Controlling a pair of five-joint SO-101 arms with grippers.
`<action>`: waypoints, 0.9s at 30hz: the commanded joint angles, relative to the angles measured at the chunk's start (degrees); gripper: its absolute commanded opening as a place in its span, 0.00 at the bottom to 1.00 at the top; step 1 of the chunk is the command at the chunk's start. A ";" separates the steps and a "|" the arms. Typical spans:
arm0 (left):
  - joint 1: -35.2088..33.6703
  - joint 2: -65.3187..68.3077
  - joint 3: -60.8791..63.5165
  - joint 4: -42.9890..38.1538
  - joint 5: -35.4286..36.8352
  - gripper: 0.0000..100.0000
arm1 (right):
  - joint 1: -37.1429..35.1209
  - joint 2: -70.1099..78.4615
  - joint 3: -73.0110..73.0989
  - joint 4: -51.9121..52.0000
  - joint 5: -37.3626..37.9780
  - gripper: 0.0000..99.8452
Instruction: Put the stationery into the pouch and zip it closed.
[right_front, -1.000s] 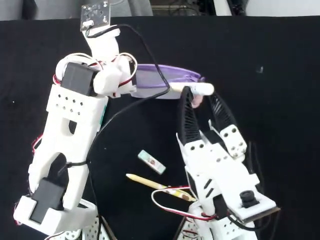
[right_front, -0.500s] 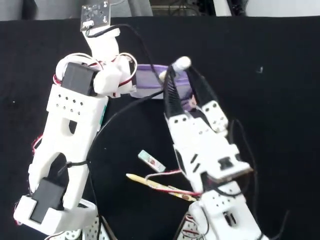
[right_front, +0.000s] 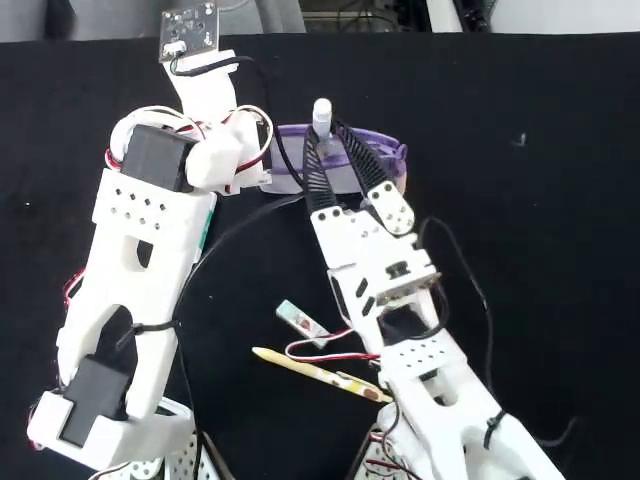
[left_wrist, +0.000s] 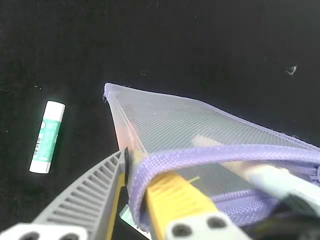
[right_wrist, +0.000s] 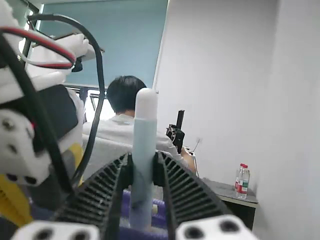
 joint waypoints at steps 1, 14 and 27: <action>-1.10 -1.14 -1.01 -1.32 -0.09 0.03 | 0.79 1.63 -2.77 3.08 0.62 0.02; -2.51 -1.14 -1.01 -1.49 -0.09 0.03 | 0.70 3.65 -5.67 7.82 0.62 0.33; -11.03 -1.14 -9.63 -0.26 -0.44 0.03 | 3.52 -11.12 -5.23 18.37 2.90 0.33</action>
